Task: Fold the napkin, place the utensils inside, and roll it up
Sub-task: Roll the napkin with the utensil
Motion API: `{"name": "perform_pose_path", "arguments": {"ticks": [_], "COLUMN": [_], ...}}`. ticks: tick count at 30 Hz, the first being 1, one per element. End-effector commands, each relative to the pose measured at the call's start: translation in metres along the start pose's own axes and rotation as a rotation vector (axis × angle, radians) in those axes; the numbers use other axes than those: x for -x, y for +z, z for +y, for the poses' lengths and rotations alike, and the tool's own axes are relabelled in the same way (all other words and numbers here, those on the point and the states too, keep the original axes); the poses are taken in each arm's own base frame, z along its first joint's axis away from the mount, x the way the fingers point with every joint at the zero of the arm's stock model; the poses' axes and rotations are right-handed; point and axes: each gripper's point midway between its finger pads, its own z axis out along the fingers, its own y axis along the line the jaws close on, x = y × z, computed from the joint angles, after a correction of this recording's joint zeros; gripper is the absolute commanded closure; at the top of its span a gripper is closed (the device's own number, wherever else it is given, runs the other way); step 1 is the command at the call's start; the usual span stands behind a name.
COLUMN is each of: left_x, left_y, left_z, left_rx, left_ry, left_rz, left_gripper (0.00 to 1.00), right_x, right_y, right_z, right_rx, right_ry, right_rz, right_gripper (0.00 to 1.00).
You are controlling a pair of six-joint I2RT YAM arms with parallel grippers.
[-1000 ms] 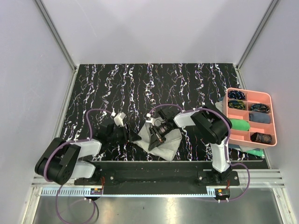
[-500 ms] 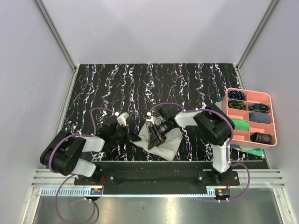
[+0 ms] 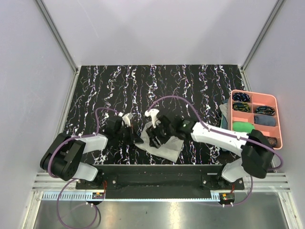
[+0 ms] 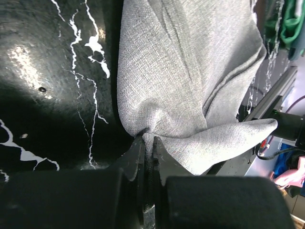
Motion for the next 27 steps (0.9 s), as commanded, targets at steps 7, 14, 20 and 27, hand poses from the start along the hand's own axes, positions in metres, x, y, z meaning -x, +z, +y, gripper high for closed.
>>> {"name": "perform_pose_path", "arguments": {"ticks": [7, 14, 20, 27], "left_x": [0.005, 0.006, 0.006, 0.009], "left_y": [-0.002, -0.003, -0.002, -0.003], "left_z": [0.006, 0.005, 0.005, 0.000], "left_rx": [0.079, 0.076, 0.079, 0.063], "left_ry": [0.002, -0.005, -0.008, 0.000], "left_rz": [0.021, 0.018, 0.017, 0.010], "left_gripper": [1.00, 1.00, 1.00, 1.00], "right_x": [-0.037, -0.056, -0.074, -0.093], "right_y": [0.012, 0.029, 0.044, 0.057], "right_z": [0.006, 0.011, 0.007, 0.000], "right_rx": [-0.263, -0.233, -0.218, -0.228], "right_ry": [-0.160, -0.158, -0.148, -0.115], "right_rz": [0.027, 0.090, 0.135, 0.186], "right_gripper": [0.34, 0.34, 0.38, 0.51]}}
